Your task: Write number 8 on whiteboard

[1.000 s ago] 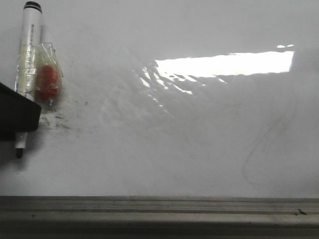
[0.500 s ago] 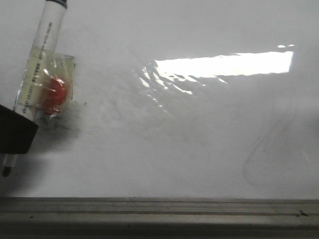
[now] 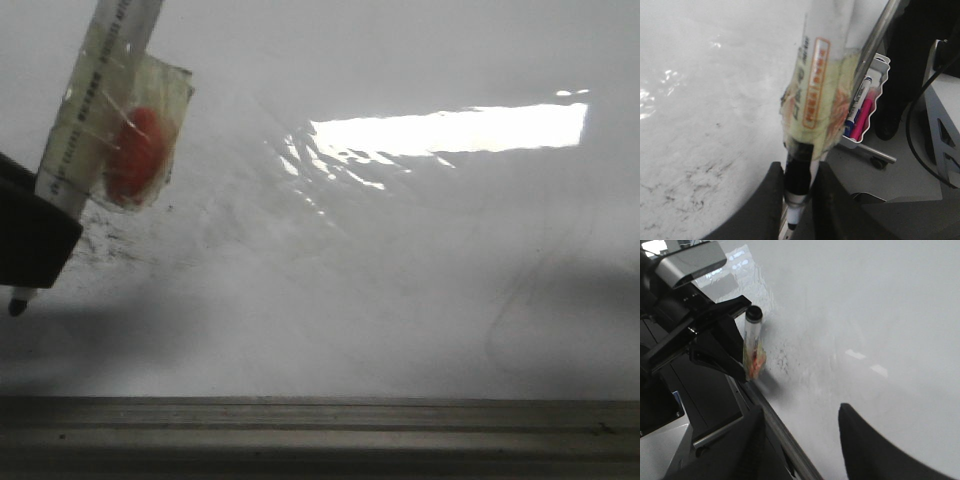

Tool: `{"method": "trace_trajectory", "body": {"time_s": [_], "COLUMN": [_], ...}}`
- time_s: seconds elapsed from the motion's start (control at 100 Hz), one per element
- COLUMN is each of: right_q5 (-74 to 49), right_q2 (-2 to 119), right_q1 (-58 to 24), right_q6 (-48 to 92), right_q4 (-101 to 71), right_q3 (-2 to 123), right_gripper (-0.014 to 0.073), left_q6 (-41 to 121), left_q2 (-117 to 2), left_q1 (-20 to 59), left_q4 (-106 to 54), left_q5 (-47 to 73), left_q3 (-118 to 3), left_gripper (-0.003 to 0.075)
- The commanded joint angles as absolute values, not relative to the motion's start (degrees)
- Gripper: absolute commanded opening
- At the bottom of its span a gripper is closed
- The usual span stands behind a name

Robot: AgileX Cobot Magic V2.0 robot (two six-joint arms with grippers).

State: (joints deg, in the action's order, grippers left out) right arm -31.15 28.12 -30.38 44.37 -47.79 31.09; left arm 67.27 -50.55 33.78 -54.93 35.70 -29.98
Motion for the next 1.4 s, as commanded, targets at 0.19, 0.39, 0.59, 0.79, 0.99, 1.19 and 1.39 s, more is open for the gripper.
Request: {"method": "trace_trajectory", "body": {"time_s": [0.19, 0.39, 0.59, 0.79, 0.99, 1.19, 1.39], "right_q5": [-38.1, -38.7, -39.0, -29.2, -14.4, -14.1, -15.8], "right_q2": [42.3, 47.6, 51.6, 55.3, 58.1, 58.7, 59.4], "right_q1": [-30.5, -31.7, -34.8, -44.7, -52.6, -53.4, -53.4], "right_q6": [54.8, 72.0, 79.0, 80.6, 80.6, 80.6, 80.6], "right_q4": [-53.2, -68.2, -73.0, -73.4, -73.4, -73.5, -77.0], "right_q3": [42.1, 42.4, 42.4, 42.4, 42.4, 42.5, 42.8], "right_gripper": [0.034, 0.034, 0.0376, 0.0388, 0.0388, 0.0388, 0.0388], "left_q6": [70.7, 71.6, 73.9, 74.1, 74.1, 74.1, 74.1], "left_q2": [-50.4, -50.4, -50.4, -50.4, -50.4, -50.4, -50.4], "left_q1": [33.8, 33.8, 33.8, 33.8, 33.8, 33.8, 33.8], "left_q4": [-56.9, -57.2, -57.2, -57.2, -57.2, -58.0, -58.0], "left_q5": [35.2, 36.8, 38.8, 38.9, 39.8, 40.9, 41.7], "left_q3": [-34.6, -34.8, -34.8, -34.8, -34.8, -34.8, -34.8], "left_gripper": [-0.002, -0.002, -0.002, -0.002, -0.002, -0.002, -0.002]}}
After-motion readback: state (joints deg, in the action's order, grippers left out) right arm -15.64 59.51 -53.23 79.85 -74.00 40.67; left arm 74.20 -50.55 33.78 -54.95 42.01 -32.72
